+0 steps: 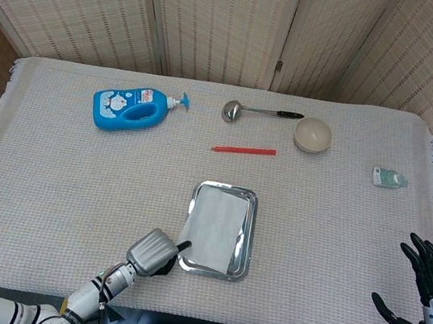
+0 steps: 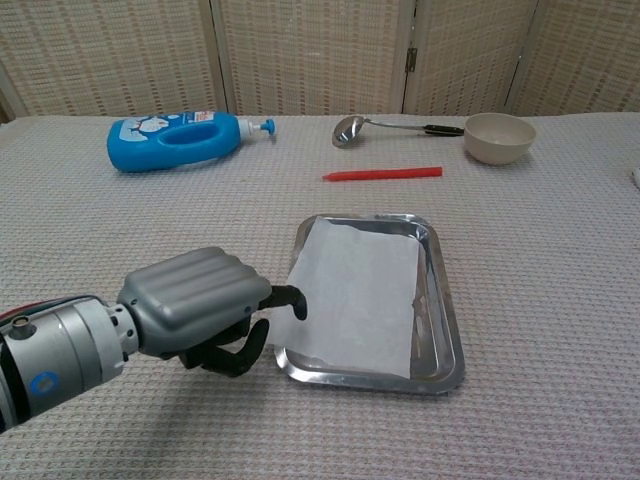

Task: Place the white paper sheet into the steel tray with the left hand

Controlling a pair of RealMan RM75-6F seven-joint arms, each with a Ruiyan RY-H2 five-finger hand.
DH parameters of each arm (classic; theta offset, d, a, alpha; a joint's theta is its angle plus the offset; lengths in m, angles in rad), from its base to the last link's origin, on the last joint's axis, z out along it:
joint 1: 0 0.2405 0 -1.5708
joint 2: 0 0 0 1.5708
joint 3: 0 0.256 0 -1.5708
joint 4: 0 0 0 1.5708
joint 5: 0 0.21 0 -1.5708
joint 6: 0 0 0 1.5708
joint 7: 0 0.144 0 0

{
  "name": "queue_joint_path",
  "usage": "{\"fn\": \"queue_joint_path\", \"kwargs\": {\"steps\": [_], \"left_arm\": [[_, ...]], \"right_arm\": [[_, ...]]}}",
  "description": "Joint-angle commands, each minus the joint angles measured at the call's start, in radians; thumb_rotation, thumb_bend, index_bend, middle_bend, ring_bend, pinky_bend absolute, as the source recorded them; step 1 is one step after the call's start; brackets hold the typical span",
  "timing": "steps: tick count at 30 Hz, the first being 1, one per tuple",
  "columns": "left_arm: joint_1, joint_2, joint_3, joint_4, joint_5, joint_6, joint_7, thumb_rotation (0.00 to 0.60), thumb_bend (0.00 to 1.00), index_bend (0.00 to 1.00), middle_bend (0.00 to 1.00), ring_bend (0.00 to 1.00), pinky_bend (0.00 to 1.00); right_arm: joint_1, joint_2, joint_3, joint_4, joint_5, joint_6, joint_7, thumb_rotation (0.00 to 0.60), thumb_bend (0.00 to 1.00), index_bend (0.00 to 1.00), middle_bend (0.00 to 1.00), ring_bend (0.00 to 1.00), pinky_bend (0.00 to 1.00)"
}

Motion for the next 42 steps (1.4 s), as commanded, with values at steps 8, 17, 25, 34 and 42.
{"fn": "queue_joint_path", "kwargs": {"steps": [8, 17, 25, 34, 42], "left_arm": [[0.020, -0.001, 0.002, 0.029, 0.012, -0.036, -0.049, 0.358, 0.85, 0.30, 1.00, 1.00, 1.00], [0.019, -0.023, -0.008, 0.044, 0.005, -0.077, -0.048, 0.357, 0.85, 0.31, 1.00, 1.00, 1.00], [0.013, -0.058, -0.026, 0.081, 0.010, -0.100, -0.055, 0.361, 0.85, 0.31, 1.00, 1.00, 1.00], [0.013, -0.076, -0.033, 0.095, 0.021, -0.112, -0.062, 0.359, 0.85, 0.31, 1.00, 1.00, 1.00], [0.016, -0.077, -0.040, 0.094, 0.036, -0.104, -0.063, 0.362, 0.85, 0.30, 1.00, 1.00, 1.00]], "right_arm": [[0.007, -0.002, -0.011, 0.006, -0.015, 0.000, 0.008, 0.600, 0.32, 0.00, 0.00, 0.01, 0.00], [0.004, 0.003, -0.009, 0.008, -0.005, 0.017, 0.021, 0.600, 0.32, 0.00, 0.00, 0.01, 0.00], [-0.002, 0.008, -0.009, 0.012, -0.003, 0.036, 0.035, 0.600, 0.32, 0.00, 0.00, 0.01, 0.00], [-0.004, 0.011, -0.008, 0.014, 0.001, 0.045, 0.043, 0.600, 0.32, 0.00, 0.00, 0.01, 0.00], [-0.005, 0.012, -0.009, 0.015, 0.001, 0.048, 0.042, 0.600, 0.32, 0.00, 0.00, 0.01, 0.00]]}}
